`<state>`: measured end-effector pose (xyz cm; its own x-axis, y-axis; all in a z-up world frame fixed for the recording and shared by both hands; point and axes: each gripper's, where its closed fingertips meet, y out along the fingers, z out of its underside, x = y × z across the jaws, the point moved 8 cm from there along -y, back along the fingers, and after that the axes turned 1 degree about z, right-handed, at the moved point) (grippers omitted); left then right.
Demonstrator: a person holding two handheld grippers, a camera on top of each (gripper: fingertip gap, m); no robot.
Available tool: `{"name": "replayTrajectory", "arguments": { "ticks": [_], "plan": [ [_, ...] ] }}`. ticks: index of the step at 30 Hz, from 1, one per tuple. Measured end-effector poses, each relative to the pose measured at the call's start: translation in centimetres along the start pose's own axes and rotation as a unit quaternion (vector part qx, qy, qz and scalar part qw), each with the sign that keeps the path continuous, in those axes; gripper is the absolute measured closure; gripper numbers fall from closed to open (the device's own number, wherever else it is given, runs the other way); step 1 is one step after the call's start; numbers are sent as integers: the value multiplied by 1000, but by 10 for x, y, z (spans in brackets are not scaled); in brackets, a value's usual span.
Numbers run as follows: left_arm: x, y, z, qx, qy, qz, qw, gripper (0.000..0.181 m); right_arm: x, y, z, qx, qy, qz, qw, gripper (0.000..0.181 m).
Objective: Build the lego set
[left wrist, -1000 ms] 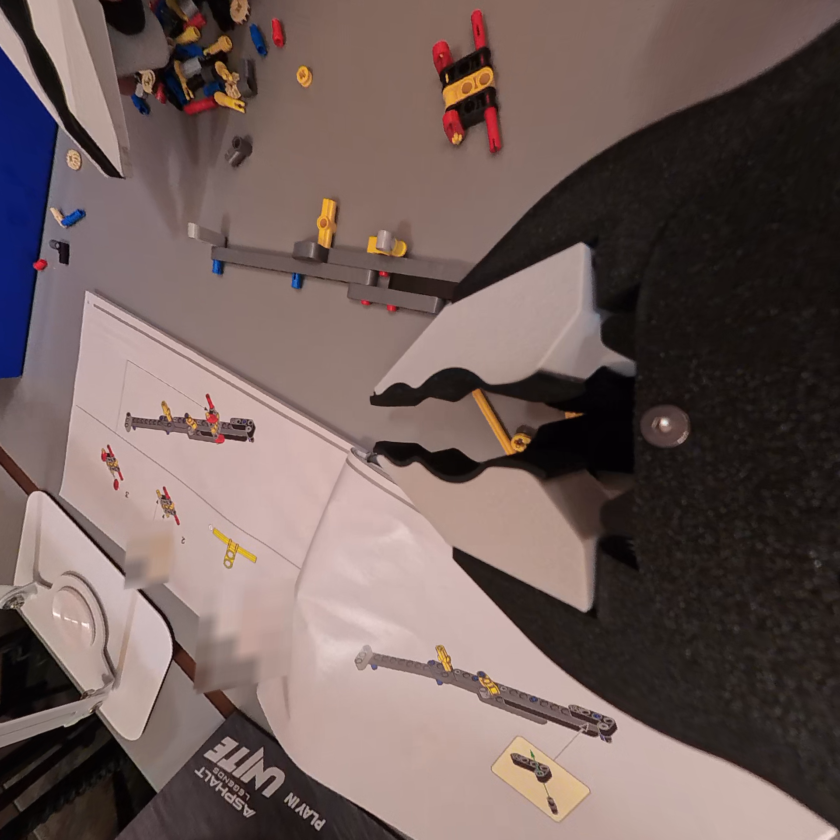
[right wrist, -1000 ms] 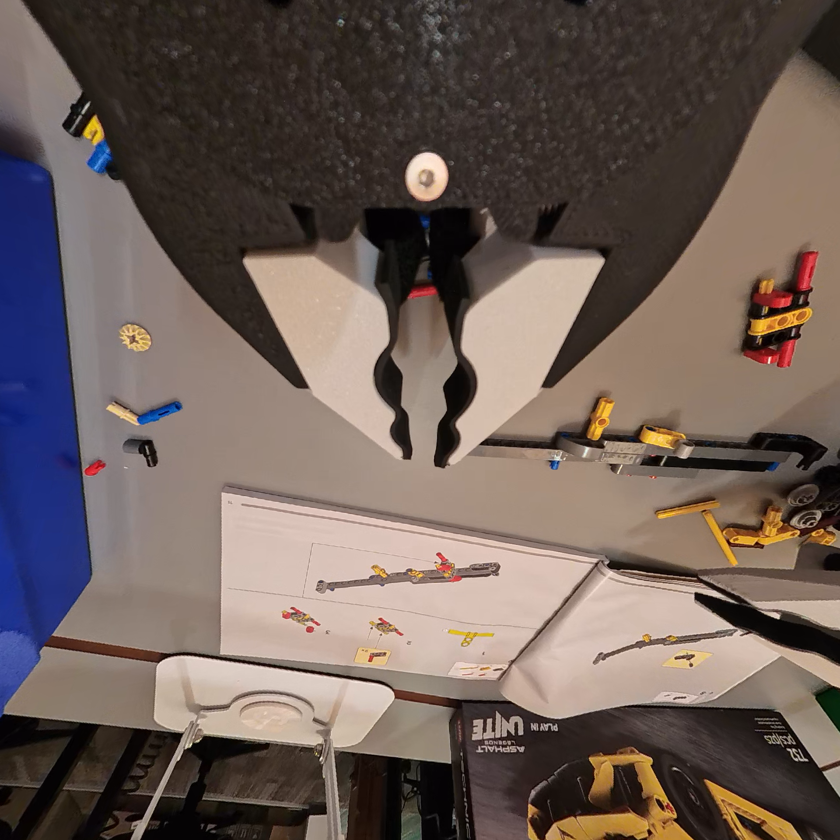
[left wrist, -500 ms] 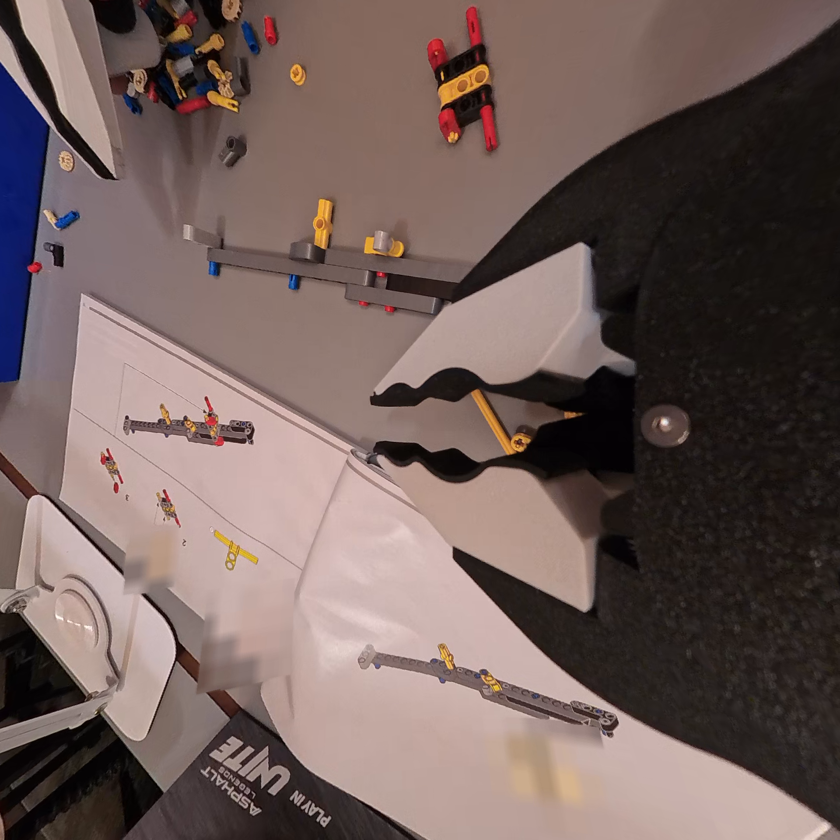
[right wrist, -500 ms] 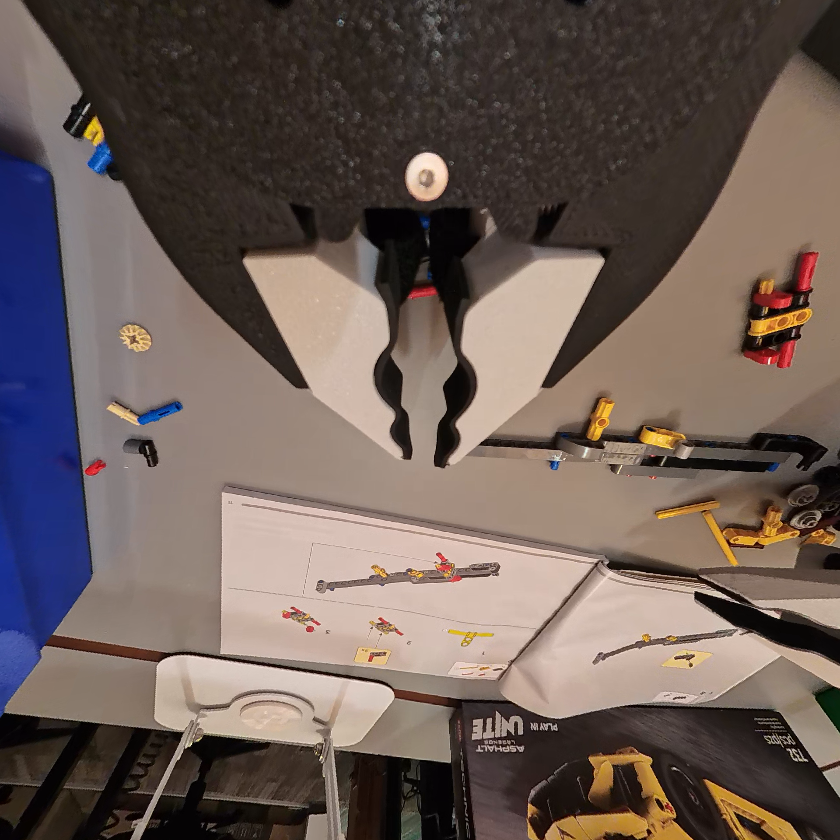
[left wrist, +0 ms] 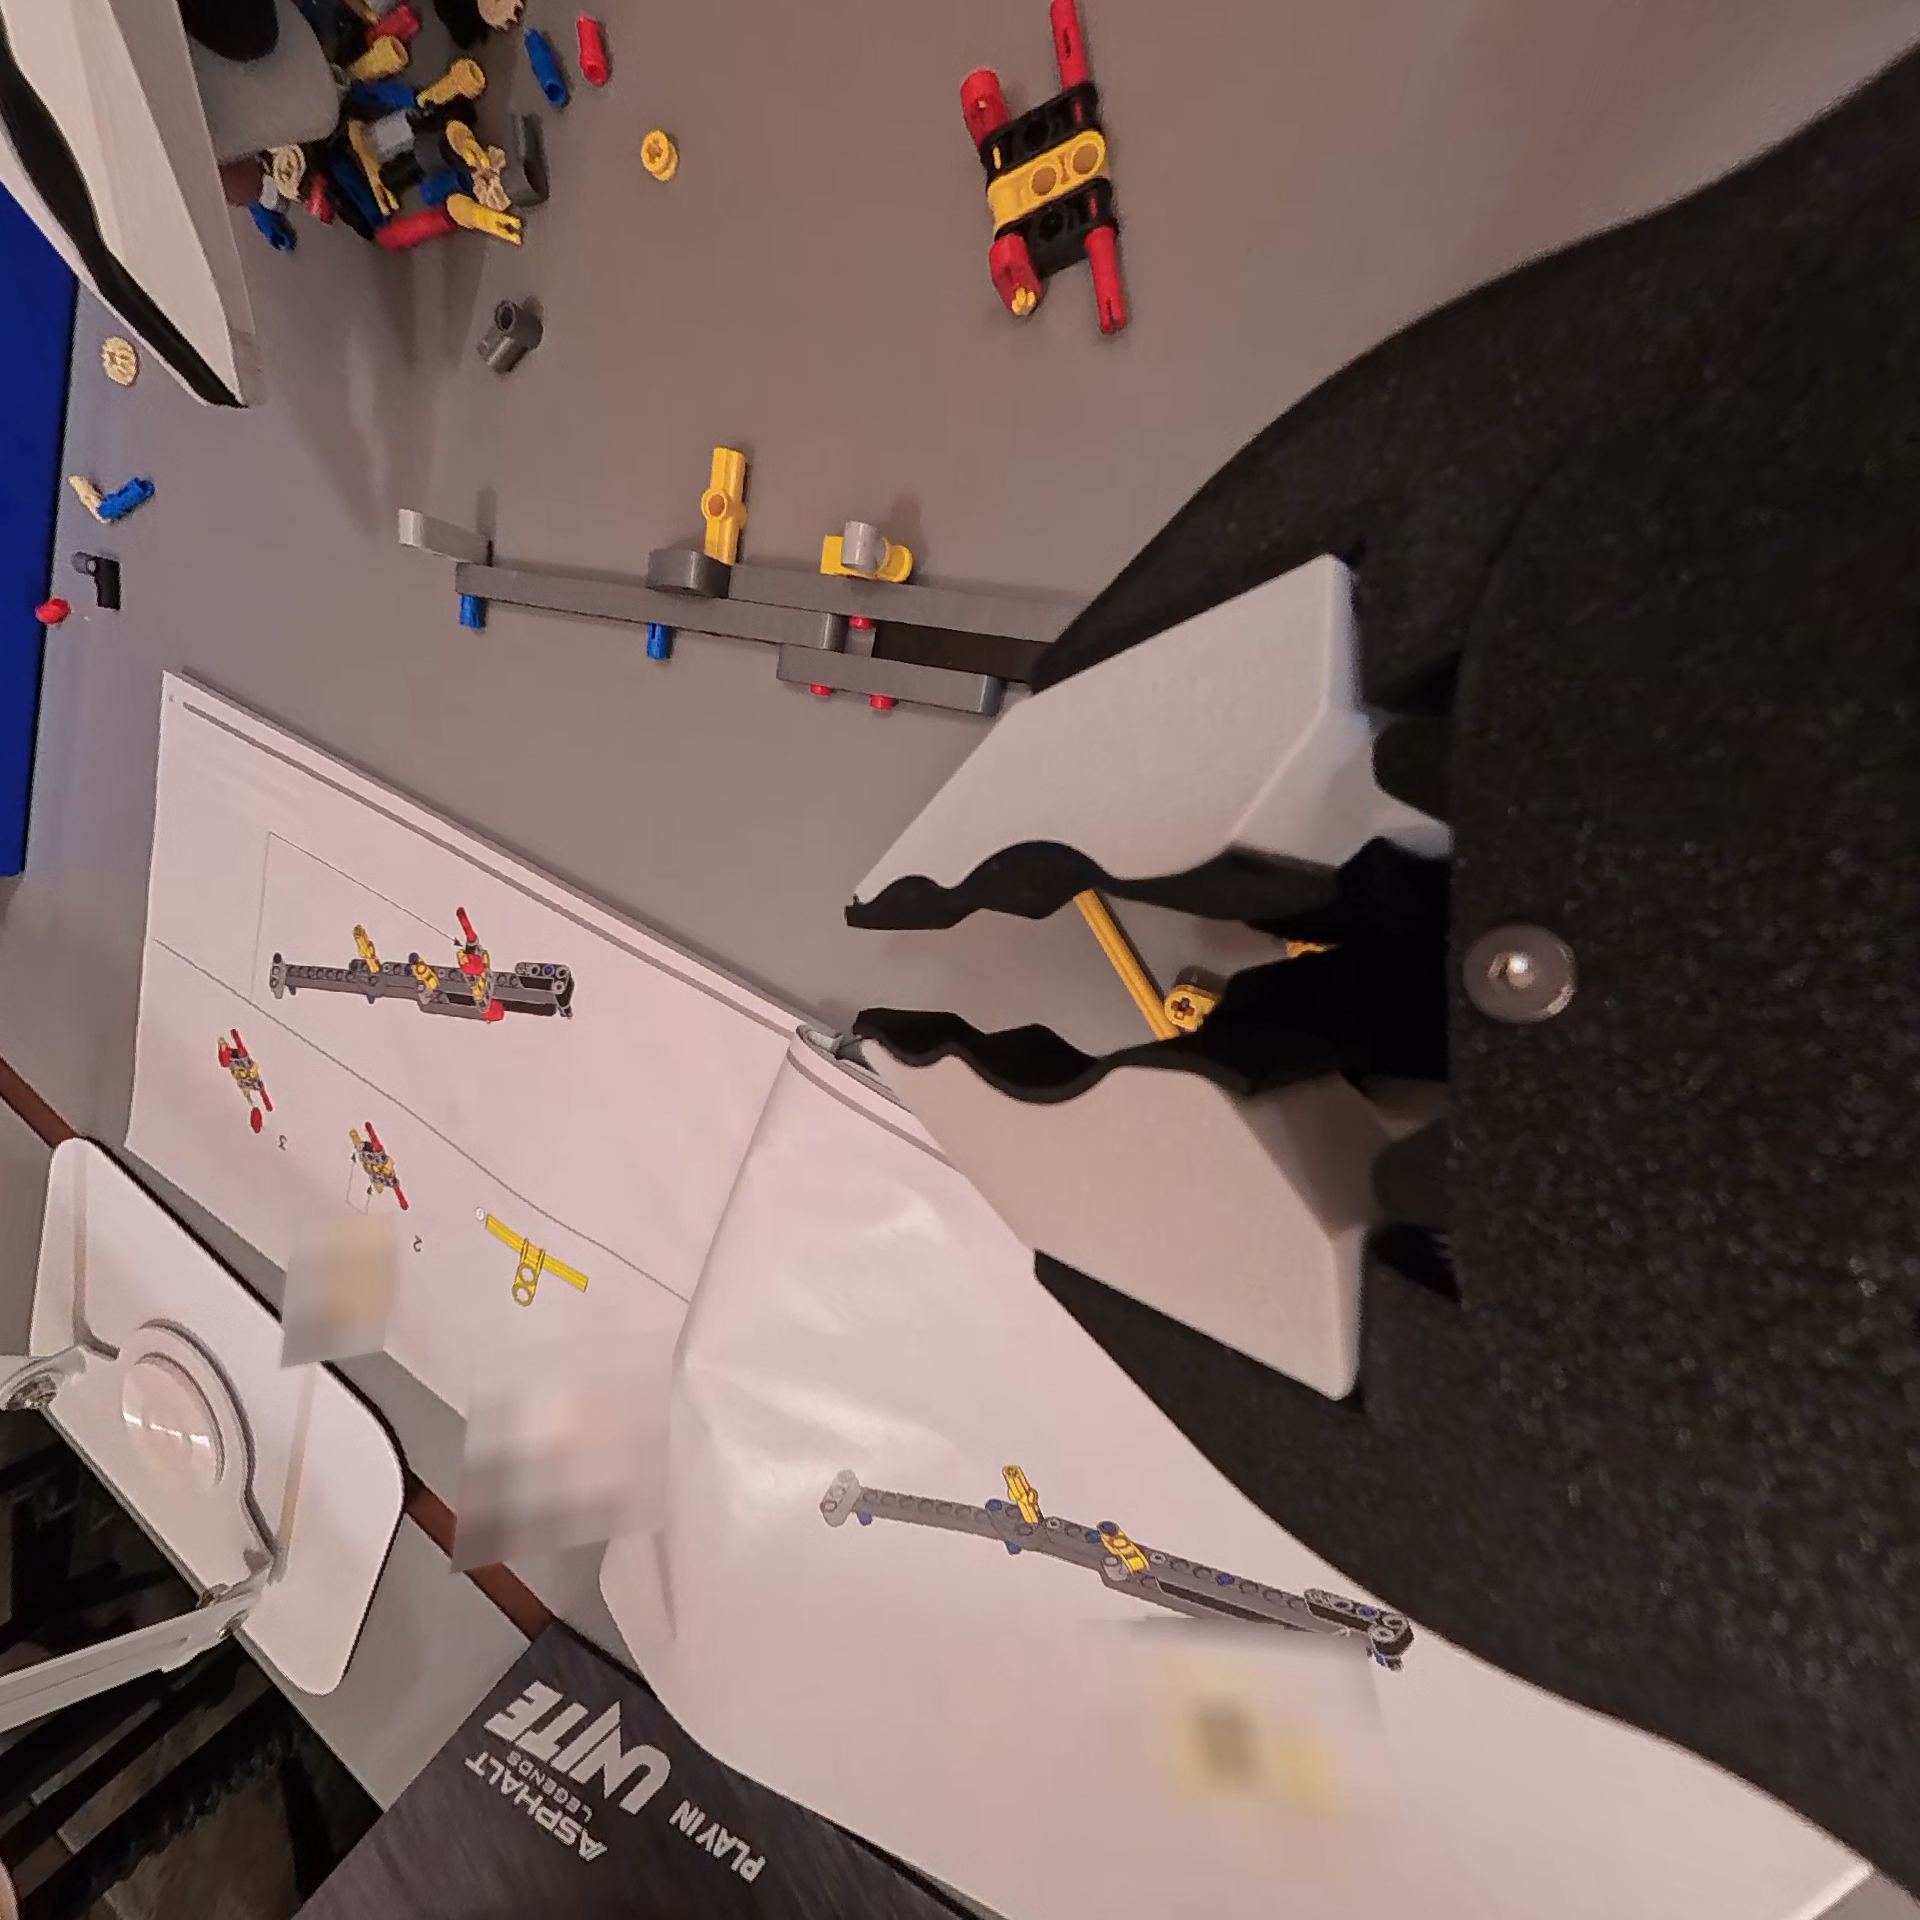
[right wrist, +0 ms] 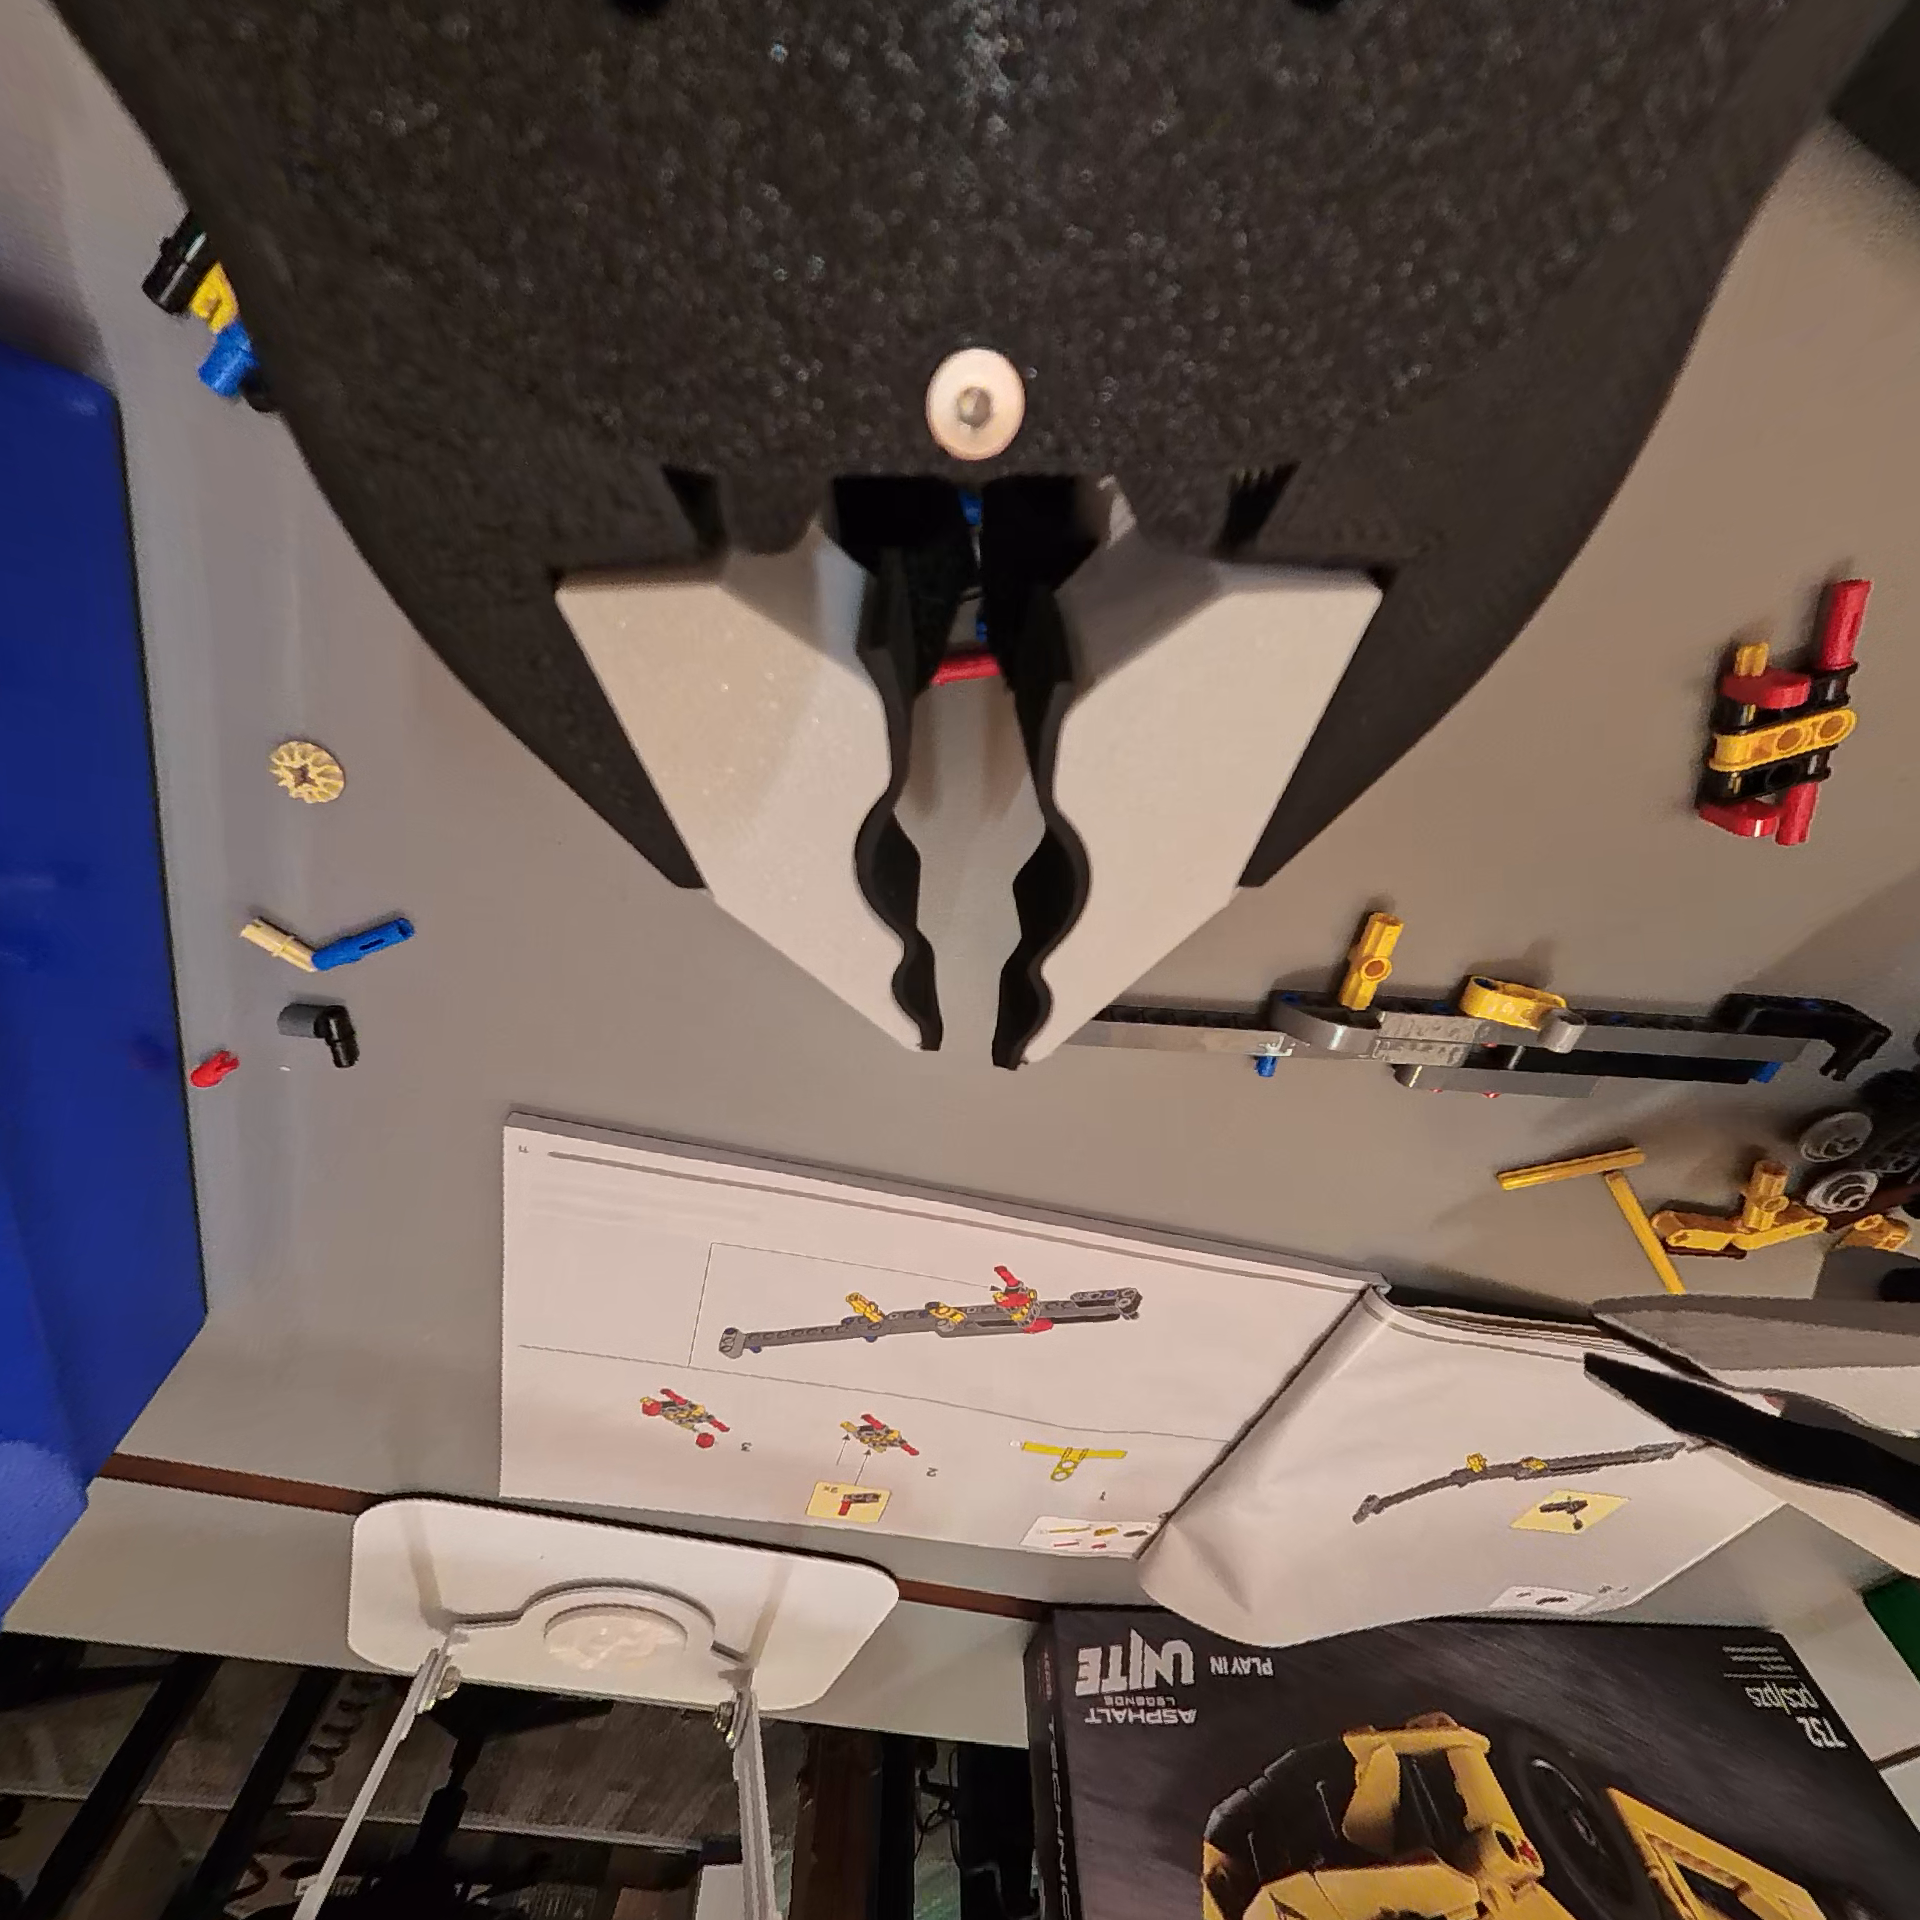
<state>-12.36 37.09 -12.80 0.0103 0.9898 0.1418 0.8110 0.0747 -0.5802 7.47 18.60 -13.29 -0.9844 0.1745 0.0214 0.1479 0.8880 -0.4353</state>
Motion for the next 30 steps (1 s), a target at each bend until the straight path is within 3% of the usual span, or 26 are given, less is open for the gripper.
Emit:
{"name": "replayTrajectory", "arguments": {
  "ticks": [20,23,25,27,30],
  "plan": [
    [-2,-1,-1,2,10,1,1000,167,5,-2,-2,-3,-13,-8,1000,170],
    [-3,-2,-2,2,19,-2,1000,167,48,-17,-10,-33,-48,-151,987,170],
    [-3,-3,-2,2,23,-5,1000,167,86,-23,-3,11,-95,-232,968,168],
    [-3,-5,-3,0,25,-6,1000,167,114,-22,12,72,-157,-269,948,163],
    [-5,-6,-5,-5,26,-2,1000,167,129,-24,23,102,-247,-244,932,167]
  ]
}}
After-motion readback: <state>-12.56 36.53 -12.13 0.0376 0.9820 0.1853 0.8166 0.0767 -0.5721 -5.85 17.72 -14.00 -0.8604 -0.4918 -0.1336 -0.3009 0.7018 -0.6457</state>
